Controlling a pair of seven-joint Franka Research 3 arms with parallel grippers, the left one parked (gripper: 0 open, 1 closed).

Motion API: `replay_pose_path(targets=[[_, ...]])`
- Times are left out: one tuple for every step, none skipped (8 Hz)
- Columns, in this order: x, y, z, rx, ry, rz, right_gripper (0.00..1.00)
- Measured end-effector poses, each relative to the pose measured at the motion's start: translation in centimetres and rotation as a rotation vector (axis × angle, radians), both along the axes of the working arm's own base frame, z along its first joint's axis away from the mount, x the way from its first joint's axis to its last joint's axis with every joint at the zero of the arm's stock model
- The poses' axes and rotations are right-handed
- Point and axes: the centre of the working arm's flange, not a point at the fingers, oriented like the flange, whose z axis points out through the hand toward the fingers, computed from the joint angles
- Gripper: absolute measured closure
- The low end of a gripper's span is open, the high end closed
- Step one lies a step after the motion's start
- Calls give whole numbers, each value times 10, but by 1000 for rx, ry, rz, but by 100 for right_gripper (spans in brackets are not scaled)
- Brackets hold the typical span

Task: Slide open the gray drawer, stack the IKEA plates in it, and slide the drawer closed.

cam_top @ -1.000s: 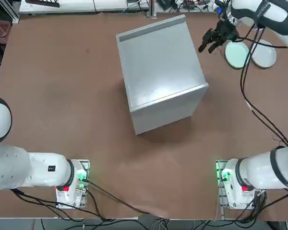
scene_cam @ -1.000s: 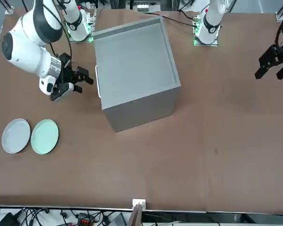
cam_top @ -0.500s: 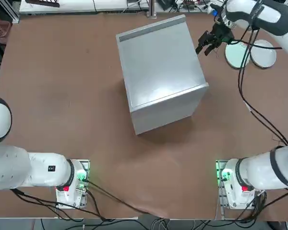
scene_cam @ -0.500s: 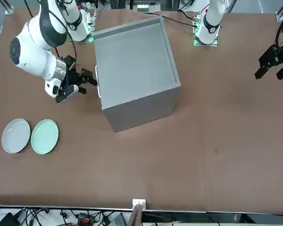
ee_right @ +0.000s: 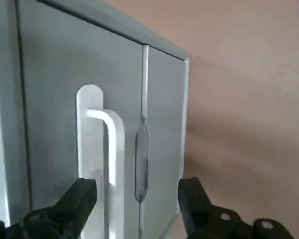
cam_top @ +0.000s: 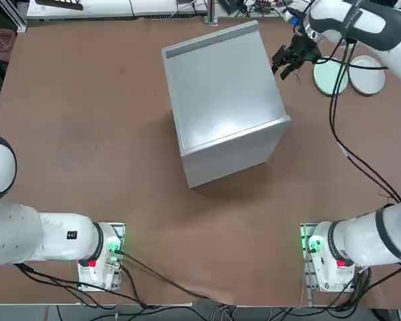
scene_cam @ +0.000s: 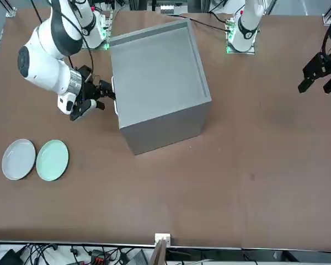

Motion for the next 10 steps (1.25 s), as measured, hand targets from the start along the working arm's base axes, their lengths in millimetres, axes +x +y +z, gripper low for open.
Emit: replay_pose_path(targets=[[0,2,-3,-1,5,3,0],[0,4,-7,-3,12,7,0],[1,4,-11,-5,14,8,0],[2,3,-15,-7,17,7,0],[2,3,-20,-9,23,8,0],[3,4,-24,-10,27,11,0],[4,3,-24,-9,24,16,0],[4,2,-24,-6,15,31,0],[5,-3,-24,1,7,49,0],[8,-13,-25,6,-6,61,0]])
